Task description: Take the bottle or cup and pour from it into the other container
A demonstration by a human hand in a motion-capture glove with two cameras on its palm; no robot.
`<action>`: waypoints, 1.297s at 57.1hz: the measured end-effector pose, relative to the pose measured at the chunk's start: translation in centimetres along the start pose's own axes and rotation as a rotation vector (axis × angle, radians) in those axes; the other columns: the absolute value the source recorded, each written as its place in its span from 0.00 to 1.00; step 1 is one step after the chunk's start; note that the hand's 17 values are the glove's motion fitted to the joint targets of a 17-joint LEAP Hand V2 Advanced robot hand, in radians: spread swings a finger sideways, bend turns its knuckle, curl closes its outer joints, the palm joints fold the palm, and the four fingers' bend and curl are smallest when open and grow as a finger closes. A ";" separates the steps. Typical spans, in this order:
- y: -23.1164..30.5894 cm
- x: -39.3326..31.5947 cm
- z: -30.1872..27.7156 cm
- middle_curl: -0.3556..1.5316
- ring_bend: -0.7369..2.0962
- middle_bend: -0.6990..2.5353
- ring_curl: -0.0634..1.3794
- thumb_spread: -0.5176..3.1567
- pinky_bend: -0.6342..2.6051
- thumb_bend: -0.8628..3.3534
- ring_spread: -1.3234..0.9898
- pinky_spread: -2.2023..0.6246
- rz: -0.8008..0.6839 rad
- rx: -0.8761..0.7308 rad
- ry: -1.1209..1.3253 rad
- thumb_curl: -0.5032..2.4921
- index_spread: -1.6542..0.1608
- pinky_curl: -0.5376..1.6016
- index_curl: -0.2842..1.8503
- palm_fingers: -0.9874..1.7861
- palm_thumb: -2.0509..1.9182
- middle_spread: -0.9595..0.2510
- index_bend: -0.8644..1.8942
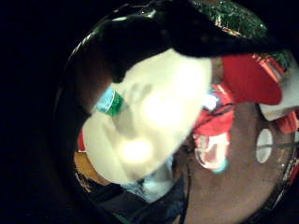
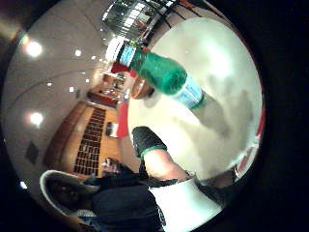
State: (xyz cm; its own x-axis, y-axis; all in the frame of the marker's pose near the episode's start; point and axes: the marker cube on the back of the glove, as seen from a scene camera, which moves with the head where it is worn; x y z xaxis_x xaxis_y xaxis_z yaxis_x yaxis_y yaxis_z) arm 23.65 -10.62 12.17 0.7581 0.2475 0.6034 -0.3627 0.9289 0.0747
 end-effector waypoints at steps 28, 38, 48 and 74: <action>-9.3 -2.7 10.9 0.38 0.42 0.31 0.25 0.34 0.33 0.21 0.59 0.89 -0.077 -0.153 -0.658 0.31 0.73 0.41 0.26 0.70 0.70 0.69 0.38; -9.3 -2.8 11.2 0.40 0.46 0.33 0.30 0.32 0.29 0.21 0.52 0.84 -0.121 -0.072 -0.630 0.33 0.75 0.41 0.29 0.79 0.74 0.64 0.37; -10.4 -3.8 10.4 0.42 0.48 0.33 0.33 0.28 0.30 0.20 0.50 0.79 -0.206 0.042 -0.619 0.35 0.76 0.42 0.30 0.80 0.75 0.63 0.37; -16.7 -17.8 8.2 0.44 0.49 0.34 0.34 0.26 0.31 0.19 0.49 0.77 -0.205 -0.024 0.387 0.37 0.77 0.43 0.32 0.80 0.75 0.64 0.37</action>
State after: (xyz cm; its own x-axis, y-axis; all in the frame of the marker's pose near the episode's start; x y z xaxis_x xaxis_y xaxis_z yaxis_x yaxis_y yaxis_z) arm 11.78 -32.75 6.69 0.9621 0.1379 0.2353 -0.1742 0.9746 0.1409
